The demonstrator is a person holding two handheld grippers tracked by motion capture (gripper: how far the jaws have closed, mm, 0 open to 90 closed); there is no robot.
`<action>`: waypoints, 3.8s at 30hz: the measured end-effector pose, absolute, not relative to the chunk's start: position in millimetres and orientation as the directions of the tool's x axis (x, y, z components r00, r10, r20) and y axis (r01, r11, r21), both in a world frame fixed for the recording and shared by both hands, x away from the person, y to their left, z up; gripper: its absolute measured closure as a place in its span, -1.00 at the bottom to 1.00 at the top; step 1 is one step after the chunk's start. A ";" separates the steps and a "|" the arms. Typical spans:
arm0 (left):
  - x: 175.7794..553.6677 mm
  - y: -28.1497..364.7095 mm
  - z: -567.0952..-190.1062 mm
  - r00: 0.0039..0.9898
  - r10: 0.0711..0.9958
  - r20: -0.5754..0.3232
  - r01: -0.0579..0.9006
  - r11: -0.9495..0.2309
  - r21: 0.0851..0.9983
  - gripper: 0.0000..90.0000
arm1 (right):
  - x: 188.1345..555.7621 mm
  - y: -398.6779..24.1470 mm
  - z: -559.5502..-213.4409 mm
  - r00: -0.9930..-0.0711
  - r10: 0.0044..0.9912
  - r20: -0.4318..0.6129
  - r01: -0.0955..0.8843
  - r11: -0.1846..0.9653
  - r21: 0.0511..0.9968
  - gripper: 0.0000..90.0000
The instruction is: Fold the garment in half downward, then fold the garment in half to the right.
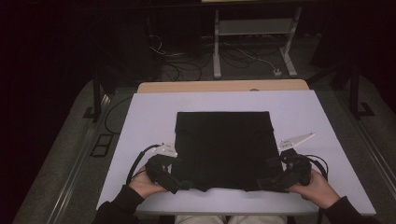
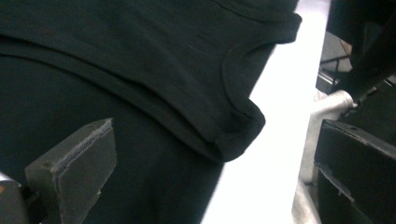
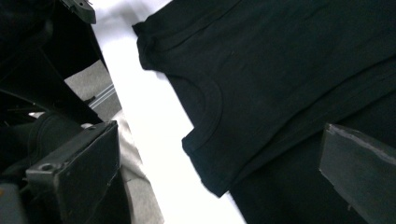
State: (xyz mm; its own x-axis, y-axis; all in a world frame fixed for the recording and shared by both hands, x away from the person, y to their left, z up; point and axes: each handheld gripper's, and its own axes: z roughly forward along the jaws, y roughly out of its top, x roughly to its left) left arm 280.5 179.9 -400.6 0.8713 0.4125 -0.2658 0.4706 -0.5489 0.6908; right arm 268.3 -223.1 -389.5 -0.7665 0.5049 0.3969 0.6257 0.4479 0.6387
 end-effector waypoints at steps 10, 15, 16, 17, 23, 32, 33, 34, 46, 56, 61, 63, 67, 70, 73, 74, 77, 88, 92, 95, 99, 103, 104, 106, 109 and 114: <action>278.2 196.7 -398.5 0.843 0.484 -0.235 0.482 -0.485 0.729 -1.00 | 281.1 -213.5 -383.0 -0.778 0.531 0.335 0.596 0.457 0.660 -1.00; 278.6 205.5 -399.0 0.823 0.525 -0.214 0.483 -0.451 0.751 -1.00 | 292.6 -206.8 -377.8 -0.778 0.547 0.309 0.584 0.449 0.676 -1.00; 279.1 207.5 -399.0 0.820 0.530 -0.214 0.484 -0.443 0.755 -1.00 | 295.2 -205.9 -377.1 -0.779 0.548 0.305 0.581 0.449 0.678 -1.00; 279.0 209.1 -399.0 0.814 0.539 -0.216 0.488 -0.434 0.758 -1.00 | 297.3 -204.9 -376.5 -0.779 0.550 0.301 0.579 0.448 0.681 -1.00; 278.8 217.3 -400.3 0.800 0.563 -0.207 0.492 -0.418 0.764 -1.00 | 309.8 -198.5 -374.6 -0.780 0.555 0.289 0.573 0.447 0.687 -1.00; 278.1 228.5 -400.8 0.775 0.598 -0.204 0.501 -0.384 0.775 -1.00 | 330.2 -188.0 -370.0 -0.781 0.556 0.282 0.565 0.438 0.700 -1.00; 278.1 229.6 -401.5 0.774 0.600 -0.203 0.501 -0.383 0.776 -1.00 | 332.2 -187.0 -369.3 -0.781 0.557 0.281 0.565 0.439 0.699 -1.00; 277.7 230.9 -402.2 0.769 0.607 -0.201 0.505 -0.383 0.774 -1.00 | 334.5 -185.8 -368.8 -0.781 0.558 0.280 0.564 0.439 0.700 -1.00; 274.0 240.2 -409.1 0.753 0.635 -0.172 0.508 -0.395 0.766 -1.00 | 361.3 -169.1 -364.3 -0.788 0.562 0.252 0.546 0.447 0.709 -1.00; 269.7 244.4 -415.8 0.756 0.631 -0.173 0.517 -0.413 0.750 -1.00 | 384.8 -150.8 -360.5 -0.791 0.561 0.243 0.543 0.460 0.703 -1.00; 266.9 245.2 -419.2 0.758 0.632 -0.161 0.514 -0.427 0.744 -1.00 | 398.2 -138.0 -357.7 -0.796 0.557 0.235 0.537 0.473 0.699 -1.00; 266.0 245.1 -420.1 0.764 0.626 -0.156 0.508 -0.434 0.744 -1.00 | 402.5 -133.7 -356.8 -0.799 0.554 0.235 0.534 0.472 0.701 -1.00; 264.3 244.4 -422.5 0.766 0.623 -0.156 0.512 -0.446 0.735 -1.00 | 411.8 -123.2 -353.7 -0.807 0.549 0.220 0.522 0.487 0.700 -1.00; 263.9 242.9 -424.7 0.772 0.617 -0.152 0.509 -0.459 0.728 -1.00 | 418.2 -116.6 -350.6 -0.807 0.548 0.219 0.522 0.488 0.700 -1.00; 263.8 240.3 -426.7 0.776 0.611 -0.158 0.512 -0.463 0.724 -1.00 | 423.8 -110.8 -348.1 -0.807 0.549 0.216 0.518 0.484 0.705 -1.00; 264.2 239.6 -427.7 0.779 0.607 -0.155 0.509 -0.469 0.721 -1.00 | 425.7 -108.3 -347.5 -0.806 0.552 0.215 0.520 0.485 0.703 -1.00; 264.7 236.2 -430.8 0.787 0.597 -0.156 0.506 -0.479 0.717 -1.00 | 430.1 -102.8 -347.1 -0.803 0.556 0.214 0.526 0.491 0.694 -1.00; 266.4 231.2 -436.6 0.800 0.578 -0.161 0.508 -0.509 0.695 -1.00 | 446.0 -83.8 -350.1 -0.807 0.555 0.202 0.518 0.499 0.695 -1.00; 267.4 229.3 -438.2 0.803 0.573 -0.163 0.507 -0.516 0.691 -1.00 | 450.4 -78.5 -350.7 -0.808 0.555 0.200 0.517 0.503 0.693 -1.00; 268.6 227.3 -439.1 0.818 0.555 -0.152 0.494 -0.543 0.679 -1.00 | 454.7 -74.7 -352.6 -0.806 0.558 0.196 0.519 0.508 0.688 -1.00; 269.6 225.4 -441.2 0.829 0.539 -0.150 0.489 -0.568 0.662 -1.00 | 459.3 -71.0 -355.0 -0.802 0.563 0.200 0.525 0.505 0.685 -1.00; 269.7 221.9 -443.3 0.831 0.528 -0.172 0.500 -0.576 0.646 -1.00 | 463.2 -66.1 -358.0 -0.801 0.565 0.199 0.529 0.512 0.676 -1.00; 269.8 221.4 -443.4 0.833 0.527 -0.172 0.500 -0.580 0.644 -1.00 | 464.3 -64.7 -358.4 -0.803 0.563 0.197 0.528 0.517 0.673 -1.00; 269.8 220.2 -443.8 0.833 0.524 -0.175 0.502 -0.586 0.636 -1.00 | 466.3 -62.2 -358.4 -0.802 0.564 0.195 0.529 0.521 0.669 -1.00; 269.3 219.0 -444.4 0.831 0.527 -0.180 0.507 -0.581 0.637 -1.00 | 469.8 -57.7 -358.2 -0.802 0.564 0.198 0.528 0.512 0.678 -1.00; 269.6 219.9 -443.7 0.837 0.517 -0.178 0.499 -0.590 0.634 -1.00 | 475.3 -49.9 -362.3 -0.804 0.562 0.195 0.521 0.508 0.686 -1.00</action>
